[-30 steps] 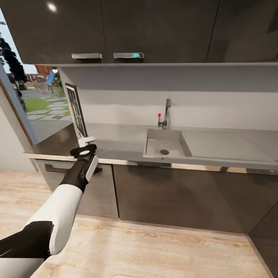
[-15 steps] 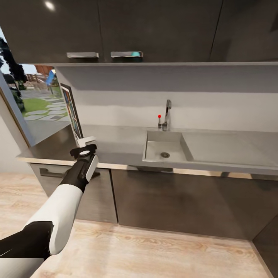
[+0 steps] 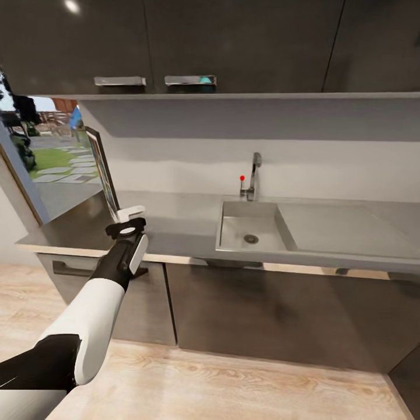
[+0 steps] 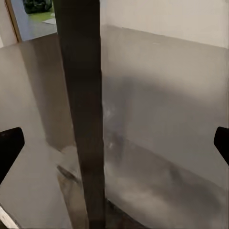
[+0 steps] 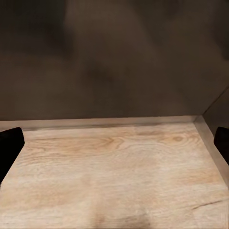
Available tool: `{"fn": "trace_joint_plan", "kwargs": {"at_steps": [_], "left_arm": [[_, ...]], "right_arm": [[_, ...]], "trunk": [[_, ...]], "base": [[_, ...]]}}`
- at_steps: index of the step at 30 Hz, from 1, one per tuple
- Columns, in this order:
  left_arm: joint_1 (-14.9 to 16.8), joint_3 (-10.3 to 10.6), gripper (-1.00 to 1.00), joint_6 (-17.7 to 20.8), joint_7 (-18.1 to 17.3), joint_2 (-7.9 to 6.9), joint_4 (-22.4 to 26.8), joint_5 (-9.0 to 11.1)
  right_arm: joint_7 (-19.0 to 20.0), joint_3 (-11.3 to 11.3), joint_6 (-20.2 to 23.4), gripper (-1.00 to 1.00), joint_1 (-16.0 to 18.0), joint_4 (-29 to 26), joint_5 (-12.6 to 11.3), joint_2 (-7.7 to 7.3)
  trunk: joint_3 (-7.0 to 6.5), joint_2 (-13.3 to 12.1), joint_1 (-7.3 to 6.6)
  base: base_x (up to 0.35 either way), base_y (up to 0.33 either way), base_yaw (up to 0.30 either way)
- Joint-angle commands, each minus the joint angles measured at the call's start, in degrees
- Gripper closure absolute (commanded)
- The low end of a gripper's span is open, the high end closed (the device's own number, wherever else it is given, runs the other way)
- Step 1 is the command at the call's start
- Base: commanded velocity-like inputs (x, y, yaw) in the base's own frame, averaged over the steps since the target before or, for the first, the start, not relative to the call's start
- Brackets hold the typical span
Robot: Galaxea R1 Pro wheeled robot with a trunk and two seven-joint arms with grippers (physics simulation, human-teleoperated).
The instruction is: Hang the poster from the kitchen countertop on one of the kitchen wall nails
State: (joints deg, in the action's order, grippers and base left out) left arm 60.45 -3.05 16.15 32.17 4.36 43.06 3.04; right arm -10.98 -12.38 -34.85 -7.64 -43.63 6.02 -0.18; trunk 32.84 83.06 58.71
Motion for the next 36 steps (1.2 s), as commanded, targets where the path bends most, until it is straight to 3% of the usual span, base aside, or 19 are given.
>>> {"fn": "trace_joint_plan", "kwargs": {"at_steps": [1, 27, 28, 36], "left_arm": [[0.02, -0.07, -1.00, 0.20, 0.17, 0.03, 0.09, 0.31], [0.02, -0.43, -1.00, 0.49, 0.16, -0.56, 0.67, 0.30], [0.02, -0.42, 1.00, 0.51, 0.16, -0.57, 0.71, 0.30], [0.02, -0.46, 1.00, 0.49, 0.17, -0.58, 0.87, 0.30]], "right_arm": [[-0.44, -0.02, 0.04, -1.00, -0.01, -0.05, 0.60, 0.00], [-0.44, -0.02, 0.05, -1.00, 0.21, 1.27, 0.65, -0.07], [-0.44, -0.02, 0.05, -1.00, 0.23, 1.36, 0.65, -0.07], [-0.44, -0.02, 0.04, -1.00, 0.26, 1.52, 0.65, -0.08]], "trunk": [[0.05, 0.02, 0.02], [0.05, 0.02, 0.02], [0.05, 0.02, 0.02], [0.05, 0.02, 0.02]], "base": [[0.166, 0.000, 0.000], [0.019, 0.000, 0.000], [0.000, 0.000, 0.000], [0.000, 0.000, 0.000]]}}
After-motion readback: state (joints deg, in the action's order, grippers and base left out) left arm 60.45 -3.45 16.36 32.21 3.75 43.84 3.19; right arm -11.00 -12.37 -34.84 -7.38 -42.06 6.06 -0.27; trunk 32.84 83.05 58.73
